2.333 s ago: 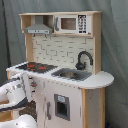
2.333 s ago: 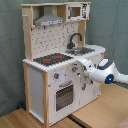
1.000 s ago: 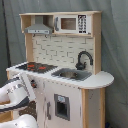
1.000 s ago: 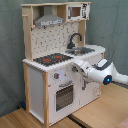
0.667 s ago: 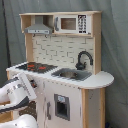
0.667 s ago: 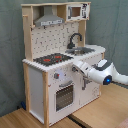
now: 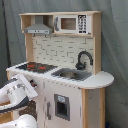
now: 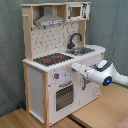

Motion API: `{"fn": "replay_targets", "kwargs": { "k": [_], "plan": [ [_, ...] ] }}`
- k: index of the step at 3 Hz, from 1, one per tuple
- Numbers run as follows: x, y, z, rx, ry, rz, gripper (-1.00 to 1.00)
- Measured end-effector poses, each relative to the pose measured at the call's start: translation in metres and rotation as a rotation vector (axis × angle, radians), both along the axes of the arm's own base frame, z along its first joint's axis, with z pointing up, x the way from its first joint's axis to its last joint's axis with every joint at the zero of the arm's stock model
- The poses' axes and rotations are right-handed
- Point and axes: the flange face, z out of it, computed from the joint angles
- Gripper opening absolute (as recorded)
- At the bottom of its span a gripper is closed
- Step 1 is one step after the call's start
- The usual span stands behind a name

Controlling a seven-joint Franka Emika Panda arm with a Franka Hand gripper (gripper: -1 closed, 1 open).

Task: Play with the kitchen

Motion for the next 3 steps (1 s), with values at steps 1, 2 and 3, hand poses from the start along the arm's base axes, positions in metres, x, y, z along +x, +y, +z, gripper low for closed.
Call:
{"fn": "replay_targets", "kwargs": {
  "k": [1, 2, 3],
  "plan": [
    [-0.0001, 0.0012, -0.0007, -0.124, 0.002, 0.002, -1.0],
    [-0.0002, 0.0026, -0.0014, -0.245, 0.004, 0.0, -1.0],
    [0.0, 0.0042, -0.0018, -0.363, 0.011, -0.004, -1.0]
  ]
}}
